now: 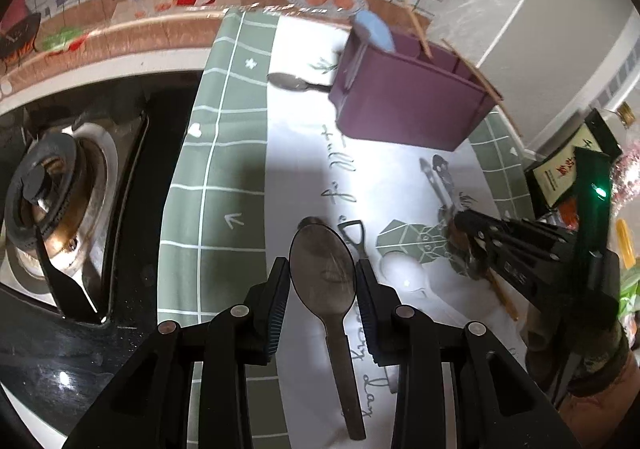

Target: Organize utensils

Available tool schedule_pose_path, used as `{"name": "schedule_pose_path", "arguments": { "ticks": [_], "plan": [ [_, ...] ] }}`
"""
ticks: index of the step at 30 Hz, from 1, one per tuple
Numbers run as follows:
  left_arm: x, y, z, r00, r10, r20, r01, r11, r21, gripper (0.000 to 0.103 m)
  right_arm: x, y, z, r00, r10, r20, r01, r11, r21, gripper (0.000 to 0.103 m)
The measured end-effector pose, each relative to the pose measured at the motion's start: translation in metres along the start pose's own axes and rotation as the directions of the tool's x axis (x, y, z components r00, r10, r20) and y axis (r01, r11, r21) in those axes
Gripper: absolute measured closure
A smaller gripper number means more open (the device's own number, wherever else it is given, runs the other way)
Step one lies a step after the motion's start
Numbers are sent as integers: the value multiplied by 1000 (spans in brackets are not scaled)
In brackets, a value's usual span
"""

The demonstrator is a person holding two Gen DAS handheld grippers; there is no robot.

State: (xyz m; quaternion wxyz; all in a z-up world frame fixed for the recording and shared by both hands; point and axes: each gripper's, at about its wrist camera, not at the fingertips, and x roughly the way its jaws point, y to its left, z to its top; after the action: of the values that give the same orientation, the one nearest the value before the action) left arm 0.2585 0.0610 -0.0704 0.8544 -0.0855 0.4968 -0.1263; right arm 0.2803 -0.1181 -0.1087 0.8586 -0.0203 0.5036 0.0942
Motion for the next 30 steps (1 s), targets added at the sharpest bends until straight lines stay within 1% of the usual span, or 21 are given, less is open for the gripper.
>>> {"name": "schedule_pose_path", "arguments": {
  "ticks": [2,8,10,11,13,14,16,18,19,20,22,24,27,28,30],
  "plan": [
    [-5,-2,0,1000,-9,11,9,1000,7,69,-19,-4,-5,999,29,27,-29,1000,6,102],
    [-24,-13,-3,998,-43,46,41,998,50,69,-78,-28,-19,986,110,124,-120,990,71,102],
    [-31,-17,-3,997,-49,61,45,997,66,69,-86,-24,-20,985,107,139,-117,991,69,102],
    [-34,-19,-3,996,-52,68,47,996,71,69,-89,-25,-21,986,98,132,-106,993,59,102],
    [-39,-20,-2,995,-57,77,51,996,76,69,-85,-23,-25,991,73,114,-79,996,48,101],
    [-39,-20,-2,995,-58,79,52,996,75,69,-80,-25,-25,992,85,95,-90,995,49,97],
    [-40,-20,-2,995,-58,77,52,996,74,69,-63,-27,-25,993,104,61,-108,992,59,96],
    [-39,-20,-2,996,-52,74,47,996,71,69,-46,-22,-23,993,111,47,-113,992,50,93],
    [-38,-20,-2,996,-48,71,44,997,70,69,-40,-19,-22,993,106,45,-108,993,43,88],
    [-38,-20,-3,996,-47,71,42,997,70,69,-31,-15,-18,995,92,46,-94,995,35,80],
    [-39,-21,-3,997,-41,70,37,997,70,69,-14,-8,-9,996,67,57,-68,998,19,71],
    [-39,-20,-3,997,-35,70,30,997,66,69,3,-4,0,997,45,62,-46,999,18,71],
    [-40,-16,-2,998,-25,65,22,998,54,69,26,1,7,1000,-5,8,5,1000,-10,71],
    [-40,-14,-3,998,-22,64,19,999,49,69,23,3,6,1000,-1,24,2,1000,-21,72],
    [-41,-9,-3,998,-21,63,18,999,35,69,13,-1,0,996,89,0,-89,996,-5,72]
  ]
}}
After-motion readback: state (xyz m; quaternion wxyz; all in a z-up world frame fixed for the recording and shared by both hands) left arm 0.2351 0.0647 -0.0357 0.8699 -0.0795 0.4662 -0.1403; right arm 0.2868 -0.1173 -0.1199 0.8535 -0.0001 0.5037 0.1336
